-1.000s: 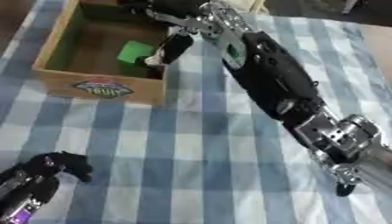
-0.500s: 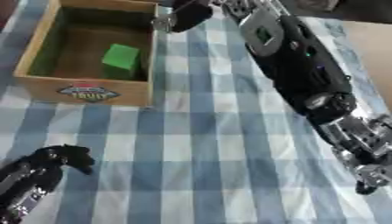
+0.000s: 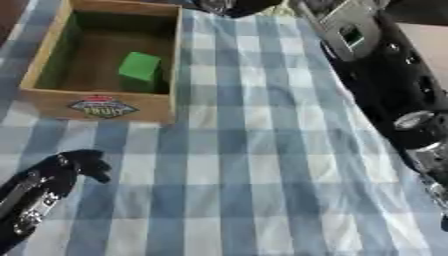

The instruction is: Pick up objects on the table and place them in the box.

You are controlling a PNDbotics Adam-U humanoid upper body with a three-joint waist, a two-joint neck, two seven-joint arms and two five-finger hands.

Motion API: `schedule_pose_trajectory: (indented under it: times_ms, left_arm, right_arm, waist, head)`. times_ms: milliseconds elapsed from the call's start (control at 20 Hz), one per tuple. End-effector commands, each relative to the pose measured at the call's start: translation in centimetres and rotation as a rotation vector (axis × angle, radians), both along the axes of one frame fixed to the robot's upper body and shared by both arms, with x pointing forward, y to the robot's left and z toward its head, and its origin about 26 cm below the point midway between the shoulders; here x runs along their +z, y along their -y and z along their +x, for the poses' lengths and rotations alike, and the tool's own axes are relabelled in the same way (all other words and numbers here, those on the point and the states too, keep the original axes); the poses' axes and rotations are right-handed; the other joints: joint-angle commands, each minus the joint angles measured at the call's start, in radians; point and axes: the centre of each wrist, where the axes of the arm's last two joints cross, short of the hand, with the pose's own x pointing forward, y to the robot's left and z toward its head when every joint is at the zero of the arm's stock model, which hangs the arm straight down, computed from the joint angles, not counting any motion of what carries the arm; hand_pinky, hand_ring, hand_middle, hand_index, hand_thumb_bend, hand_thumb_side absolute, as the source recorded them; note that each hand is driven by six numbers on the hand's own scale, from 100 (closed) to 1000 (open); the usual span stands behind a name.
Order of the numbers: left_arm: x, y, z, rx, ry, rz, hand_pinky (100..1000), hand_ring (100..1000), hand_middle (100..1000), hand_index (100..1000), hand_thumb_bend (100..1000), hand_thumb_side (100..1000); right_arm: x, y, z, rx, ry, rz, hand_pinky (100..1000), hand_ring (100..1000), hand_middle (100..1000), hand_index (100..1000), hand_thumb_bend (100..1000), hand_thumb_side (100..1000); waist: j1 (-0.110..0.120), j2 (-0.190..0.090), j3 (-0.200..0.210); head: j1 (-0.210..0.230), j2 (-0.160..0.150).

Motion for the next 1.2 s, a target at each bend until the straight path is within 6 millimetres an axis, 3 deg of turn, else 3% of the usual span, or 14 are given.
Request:
schedule_pose_trajectory:
  times_ms: [50, 200, 450, 500, 550, 600, 700, 800, 1200]
  left_arm:
    - [1.1, -1.6, -0.2, 0.066, 0.032, -0.041, 905, 672, 688, 875, 105, 801]
    - [1.3, -2.7, -0.4, 0.13, 0.041, -0.074, 905, 677, 695, 879, 100, 793]
    - [1.4, -2.4, -0.6, 0.17, 0.049, -0.093, 905, 677, 695, 879, 100, 793]
    - [1.5, -2.4, -0.6, 0.171, 0.057, -0.1, 909, 690, 722, 899, 100, 784]
    - [1.7, -2.5, -0.6, 0.182, 0.067, -0.111, 910, 691, 723, 900, 100, 784]
    - [1.8, -2.7, -0.7, 0.195, 0.07, -0.12, 911, 693, 725, 900, 100, 785]
    - [1.7, -3.2, -0.8, 0.227, 0.07, -0.13, 912, 694, 727, 902, 100, 784]
    - [1.6, -3.4, -0.8, 0.249, 0.071, -0.136, 914, 696, 728, 903, 100, 782]
    - [1.6, -3.5, -1.0, 0.267, 0.074, -0.152, 924, 711, 738, 905, 100, 778]
  right_arm:
    - [1.3, 1.7, -2.0, 0.016, 0.076, 0.072, 760, 724, 848, 939, 204, 271]
    - [-0.3, 1.7, -3.4, 0.05, 0.06, 0.148, 750, 711, 842, 937, 170, 292]
    - [-0.2, 1.1, -5.8, 0.094, 0.04, 0.216, 750, 711, 842, 937, 170, 292]
    - [-0.3, 1.3, -5.9, 0.091, 0.024, 0.238, 714, 674, 831, 934, 100, 404]
    - [-0.8, 1.7, -5.6, 0.073, -0.005, 0.284, 712, 673, 831, 935, 100, 453]
    - [-1.7, 2.2, -5.1, 0.05, -0.043, 0.338, 707, 669, 832, 936, 100, 440]
    - [-3.8, 2.3, -4.7, 0.046, -0.113, 0.425, 702, 666, 832, 936, 100, 536]
    - [-5.5, 2.5, -4.9, 0.045, -0.163, 0.489, 698, 663, 832, 937, 100, 571]
    - [-11.4, 4.5, -7.4, -0.02, -0.256, 0.587, 691, 658, 834, 936, 100, 640]
  waist:
    - [0.02, -0.024, -0.038]
    - [0.037, -0.028, -0.109]
    - [0.039, -0.029, -0.124]
    - [0.043, -0.026, -0.129]
    - [0.052, -0.02, -0.145]
    - [0.06, -0.018, -0.166]
    - [0.072, -0.019, -0.215]
    - [0.077, -0.021, -0.241]
    - [0.083, -0.03, -0.26]
  head:
    - [0.07, 0.004]
    - [0.126, 0.01]
    - [0.138, 0.011]
    - [0.148, 0.014]
    - [0.164, 0.014]
    - [0.178, 0.015]
    - [0.207, 0.02]
    - [0.223, 0.023]
    - [0.245, 0.035]
